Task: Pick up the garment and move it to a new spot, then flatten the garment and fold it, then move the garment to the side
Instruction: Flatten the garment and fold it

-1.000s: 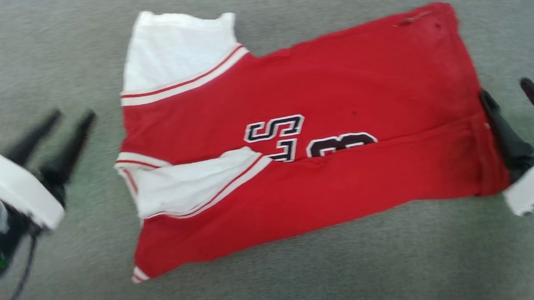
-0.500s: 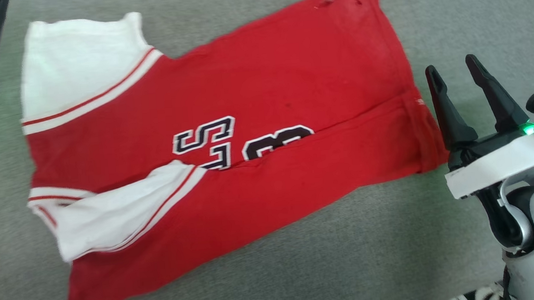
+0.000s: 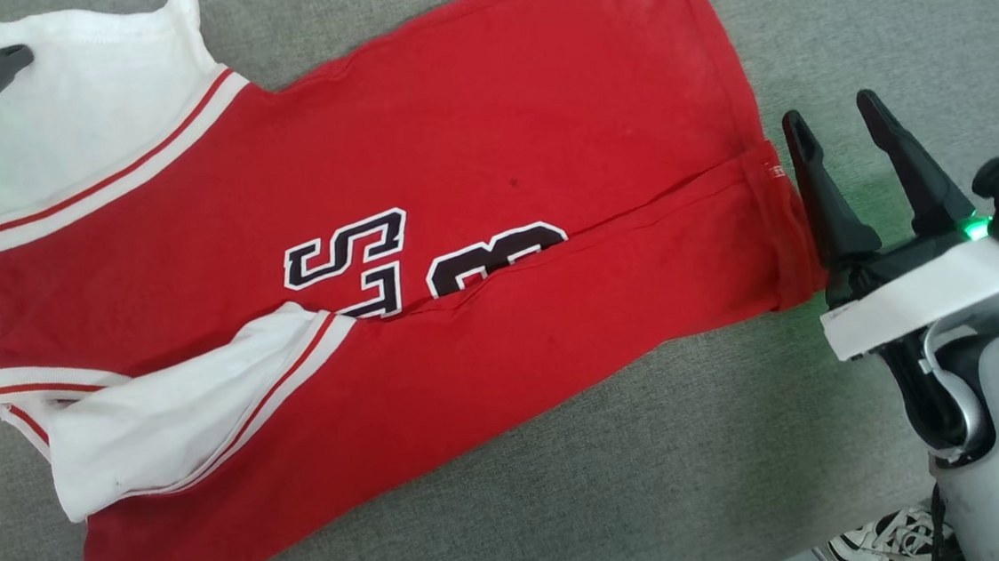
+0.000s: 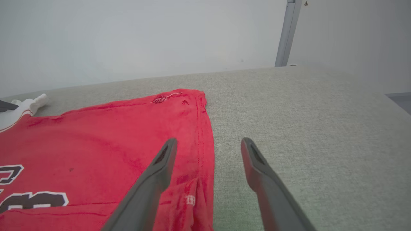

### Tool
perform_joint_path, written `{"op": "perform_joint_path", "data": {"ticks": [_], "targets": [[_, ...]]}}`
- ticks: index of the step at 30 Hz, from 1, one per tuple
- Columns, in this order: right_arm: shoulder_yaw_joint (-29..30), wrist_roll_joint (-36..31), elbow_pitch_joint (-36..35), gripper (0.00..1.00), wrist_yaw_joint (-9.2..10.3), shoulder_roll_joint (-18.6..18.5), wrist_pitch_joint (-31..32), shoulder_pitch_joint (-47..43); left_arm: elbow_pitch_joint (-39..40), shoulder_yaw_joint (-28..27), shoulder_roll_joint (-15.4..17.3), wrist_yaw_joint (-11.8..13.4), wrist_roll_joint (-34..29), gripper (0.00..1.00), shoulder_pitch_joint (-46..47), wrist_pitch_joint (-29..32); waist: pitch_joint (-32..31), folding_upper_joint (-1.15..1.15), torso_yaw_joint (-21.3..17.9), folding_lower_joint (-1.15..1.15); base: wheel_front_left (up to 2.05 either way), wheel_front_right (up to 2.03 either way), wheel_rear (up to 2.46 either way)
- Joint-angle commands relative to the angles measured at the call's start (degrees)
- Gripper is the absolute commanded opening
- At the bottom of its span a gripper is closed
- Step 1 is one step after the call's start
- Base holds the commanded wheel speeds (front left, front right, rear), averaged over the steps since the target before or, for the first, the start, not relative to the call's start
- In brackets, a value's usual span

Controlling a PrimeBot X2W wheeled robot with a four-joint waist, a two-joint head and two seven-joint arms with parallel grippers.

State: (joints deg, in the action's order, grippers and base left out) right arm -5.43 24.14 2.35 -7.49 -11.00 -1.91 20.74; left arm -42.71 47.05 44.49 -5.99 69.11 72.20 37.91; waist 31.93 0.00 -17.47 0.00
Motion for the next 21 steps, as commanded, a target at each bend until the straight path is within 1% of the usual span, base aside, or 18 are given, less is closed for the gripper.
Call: {"op": "perform_joint_path", "data": {"ticks": [1, 5, 9, 14, 15, 18, 21], "targets": [[-0.56, 0.17, 0.14, 1.0, 0.01, -0.57, 0.75, 1.4, 0.51, 1.32, -2.4, -0.8, 1.6, 0.0, -1.46, 1.86, 0.43, 0.0, 0.33, 0.0, 0.0, 0.0, 0.0], [-2.76, 0.04, 0.58, 1.0, 0.01, -2.71, 4.18, 4.98, 1.49, 1.33, -2.39, -1.08, 1.1, 0.0, -0.31, 1.44, 1.05, 0.0, 0.82, 0.0, 0.0, 0.0, 0.0], [-6.7, 1.85, 3.29, 1.0, 0.01, -6.69, 11.57, 11.16, 2.46, 1.69, -3.34, -1.18, 0.39, 0.0, 0.87, 0.53, 1.89, 0.0, 2.28, 0.0, 0.0, 0.0, 0.0], [-9.11, 6.13, 9.28, 1.0, 0.02, -11.64, 19.97, 22.42, 4.5, 2.15, -4.65, -1.49, -0.3, 0.0, 2.52, -1.13, 3.66, 0.0, 5.23, 0.0, 0.0, 0.0, 0.0], [-9.11, 6.13, 9.28, 1.0, 0.02, -11.64, 19.97, 22.42, 4.5, 2.15, -4.65, -1.49, -0.3, 0.0, 2.52, -1.13, 3.66, 0.0, 5.23, 0.0, 0.0, 0.0, 0.0], [-10.97, 7.13, 13.57, 1.0, 0.01, -13.8, 23.4, 29.44, 5.2, 2.79, -4.92, -1.45, -1.16, 0.0, 3.33, -2.88, 4.67, 0.0, 7.2, 0.0, 0.0, 0.0, 0.0], [-13.79, 8.47, 18.55, 1.0, 0.01, -15.26, 28.86, 34.17, 5.78, 3.1, -5.94, -1.36, -0.63, 0.0, 3.54, -3.93, 5.32, 0.0, 9.04, 0.0, 0.0, 0.0, 0.0]]}}
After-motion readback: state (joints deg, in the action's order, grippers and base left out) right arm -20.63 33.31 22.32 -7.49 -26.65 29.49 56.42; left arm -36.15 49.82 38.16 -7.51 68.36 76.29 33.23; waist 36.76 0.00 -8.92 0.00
